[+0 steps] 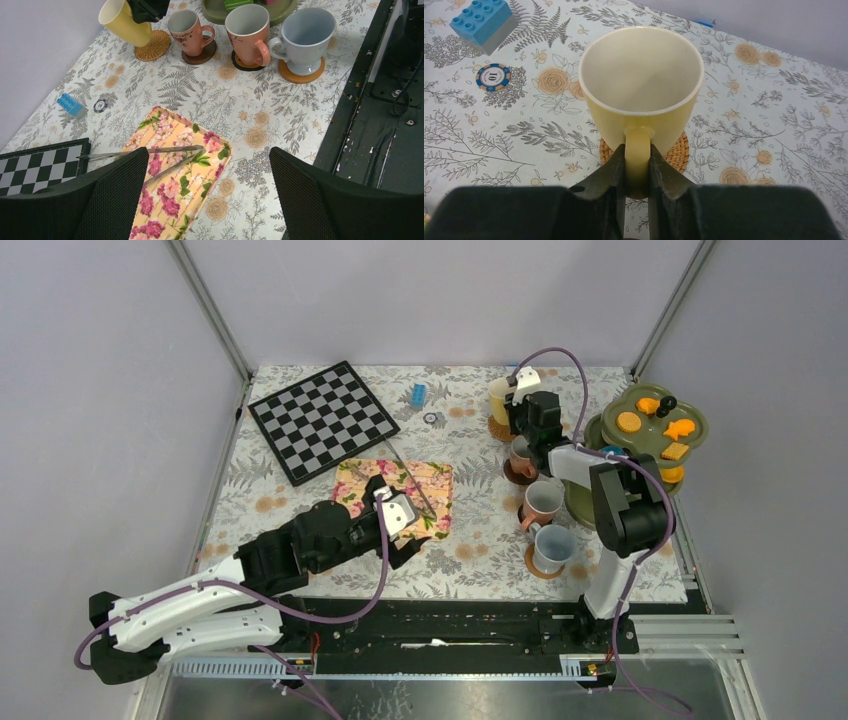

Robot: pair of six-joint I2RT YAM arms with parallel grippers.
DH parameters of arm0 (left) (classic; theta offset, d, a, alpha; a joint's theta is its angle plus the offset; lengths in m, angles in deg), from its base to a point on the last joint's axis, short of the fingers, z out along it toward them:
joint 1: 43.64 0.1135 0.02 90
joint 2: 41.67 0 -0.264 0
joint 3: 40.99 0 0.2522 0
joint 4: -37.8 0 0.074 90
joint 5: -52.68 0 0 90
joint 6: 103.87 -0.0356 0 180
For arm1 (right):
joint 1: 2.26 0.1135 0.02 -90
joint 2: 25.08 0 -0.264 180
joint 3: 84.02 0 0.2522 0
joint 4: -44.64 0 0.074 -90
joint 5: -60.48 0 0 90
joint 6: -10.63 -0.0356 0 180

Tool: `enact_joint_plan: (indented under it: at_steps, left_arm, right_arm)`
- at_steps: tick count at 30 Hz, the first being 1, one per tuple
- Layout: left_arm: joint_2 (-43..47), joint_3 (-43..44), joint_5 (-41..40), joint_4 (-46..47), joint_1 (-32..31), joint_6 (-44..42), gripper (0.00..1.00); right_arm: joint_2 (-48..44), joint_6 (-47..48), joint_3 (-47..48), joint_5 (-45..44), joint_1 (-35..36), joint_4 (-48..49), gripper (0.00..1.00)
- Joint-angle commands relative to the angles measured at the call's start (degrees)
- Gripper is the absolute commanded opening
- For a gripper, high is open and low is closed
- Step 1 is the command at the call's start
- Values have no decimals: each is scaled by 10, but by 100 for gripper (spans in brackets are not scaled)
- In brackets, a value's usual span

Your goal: Serve the afternoon tea

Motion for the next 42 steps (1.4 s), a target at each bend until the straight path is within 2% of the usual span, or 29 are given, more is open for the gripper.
enact_joint_plan:
  at_steps: [1,19,22,42]
  left_arm:
    - [3,-4,-13,35,-1,-6,93]
    - [6,-7,-2,37,5,-1,93]
    - [7,-7,0,36,5,1,93]
    - [13,-5,12,36,5,17,93]
  right_arm:
    - [5,-2,42,31,-7,78,0]
    - [28,40,51,25,-10,30,0]
    - [27,44,54,27,-12,15,13]
    - [11,69,74,11,-24,-71,37]
